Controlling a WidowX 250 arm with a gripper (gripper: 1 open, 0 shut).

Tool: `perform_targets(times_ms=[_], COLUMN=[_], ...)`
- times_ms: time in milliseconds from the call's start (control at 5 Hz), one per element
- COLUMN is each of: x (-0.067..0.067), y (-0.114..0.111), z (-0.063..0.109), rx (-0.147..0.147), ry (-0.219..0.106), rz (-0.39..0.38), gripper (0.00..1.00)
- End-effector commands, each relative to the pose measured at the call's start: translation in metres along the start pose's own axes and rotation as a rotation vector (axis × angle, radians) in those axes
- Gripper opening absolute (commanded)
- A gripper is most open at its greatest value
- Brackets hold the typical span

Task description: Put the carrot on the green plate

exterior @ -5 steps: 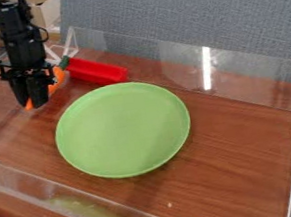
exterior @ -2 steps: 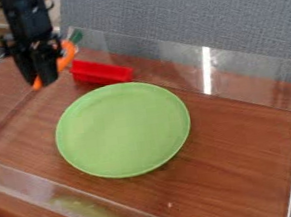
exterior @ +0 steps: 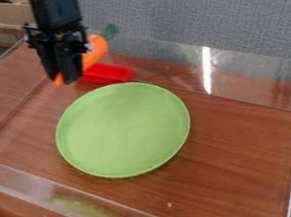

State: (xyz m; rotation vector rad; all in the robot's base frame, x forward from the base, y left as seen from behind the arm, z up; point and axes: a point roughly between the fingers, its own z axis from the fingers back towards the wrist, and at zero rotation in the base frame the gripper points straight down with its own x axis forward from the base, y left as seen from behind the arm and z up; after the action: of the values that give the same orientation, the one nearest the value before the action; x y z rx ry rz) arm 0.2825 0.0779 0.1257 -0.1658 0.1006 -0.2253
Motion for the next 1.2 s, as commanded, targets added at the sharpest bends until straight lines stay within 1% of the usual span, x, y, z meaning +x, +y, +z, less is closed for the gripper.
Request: perform_targets(times_ms=[0, 200, 400, 600, 800, 1000], x=[0.000, 0.000, -0.002, -0.005, -0.007, -0.016], y=[-0.029, -0.041, -0.048, -0.044, -0.039, -0.036], z=[-0.001, -0.025, -0.050, -0.071, -0.089, -0.094], rx=[0.015, -0.028, -0.062, -0.093, -0.106, -0.094], ry=[-0.010, 0.025, 0.042, 0.056, 0.065, 0.067], rz=[-0.064, -0.054, -0.001, 0.059, 0.113, 0.111], gripper=[0.00, 0.00, 0.00, 0.00, 0.00, 1.00])
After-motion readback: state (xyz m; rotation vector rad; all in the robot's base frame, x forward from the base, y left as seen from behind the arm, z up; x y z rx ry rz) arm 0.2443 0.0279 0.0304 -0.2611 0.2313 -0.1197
